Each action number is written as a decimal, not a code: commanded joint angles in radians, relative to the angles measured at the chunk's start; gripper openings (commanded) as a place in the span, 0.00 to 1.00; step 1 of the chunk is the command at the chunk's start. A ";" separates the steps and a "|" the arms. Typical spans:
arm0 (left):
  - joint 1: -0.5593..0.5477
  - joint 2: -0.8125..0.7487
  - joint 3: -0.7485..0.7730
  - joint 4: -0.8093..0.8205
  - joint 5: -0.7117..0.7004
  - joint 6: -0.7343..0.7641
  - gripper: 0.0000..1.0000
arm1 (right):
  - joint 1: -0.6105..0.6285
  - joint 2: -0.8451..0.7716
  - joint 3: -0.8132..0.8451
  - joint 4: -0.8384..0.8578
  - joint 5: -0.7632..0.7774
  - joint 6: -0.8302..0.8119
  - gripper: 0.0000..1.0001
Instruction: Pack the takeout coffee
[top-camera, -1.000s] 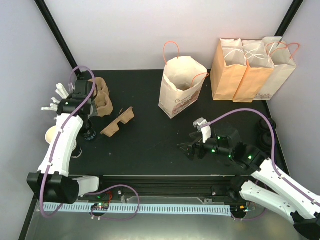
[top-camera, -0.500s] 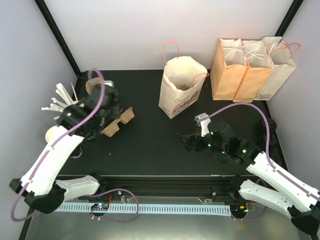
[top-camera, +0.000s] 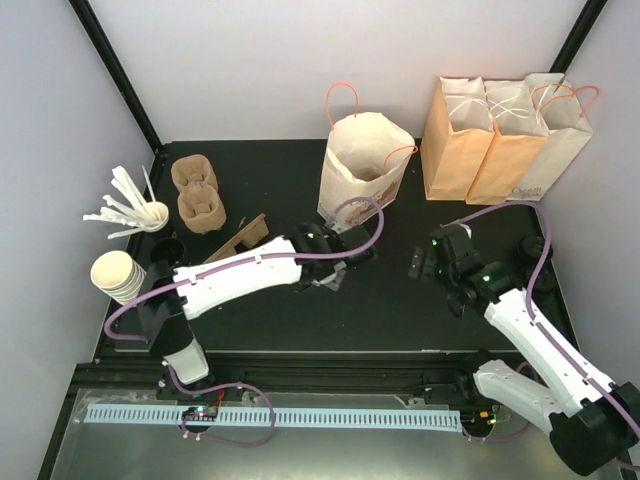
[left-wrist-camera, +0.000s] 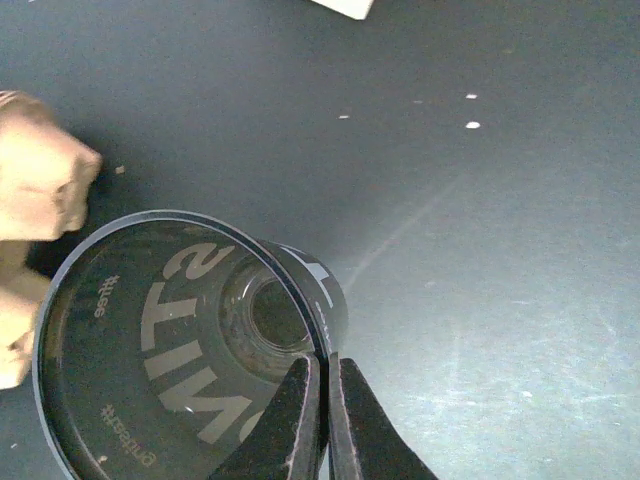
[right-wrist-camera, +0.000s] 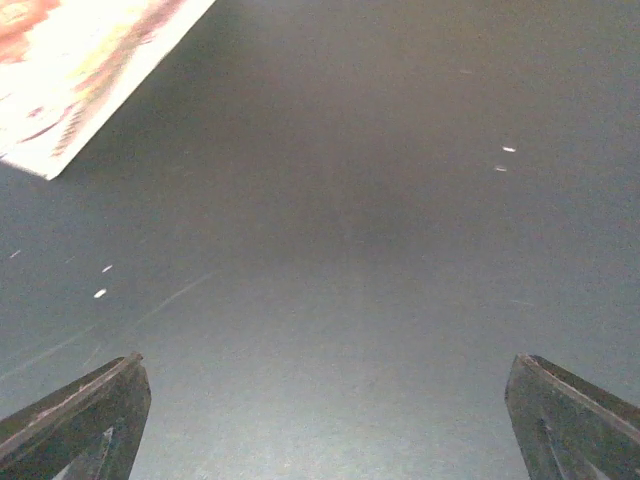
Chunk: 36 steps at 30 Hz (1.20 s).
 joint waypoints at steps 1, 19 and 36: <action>-0.052 0.054 0.065 0.100 0.042 0.033 0.02 | -0.122 0.044 0.032 -0.061 0.027 0.102 1.00; -0.104 0.258 0.082 0.295 0.064 0.063 0.09 | -0.605 0.127 0.057 -0.129 0.037 0.160 1.00; -0.104 0.150 0.074 0.276 0.016 0.089 0.50 | -0.663 0.148 0.091 -0.130 0.074 0.261 1.00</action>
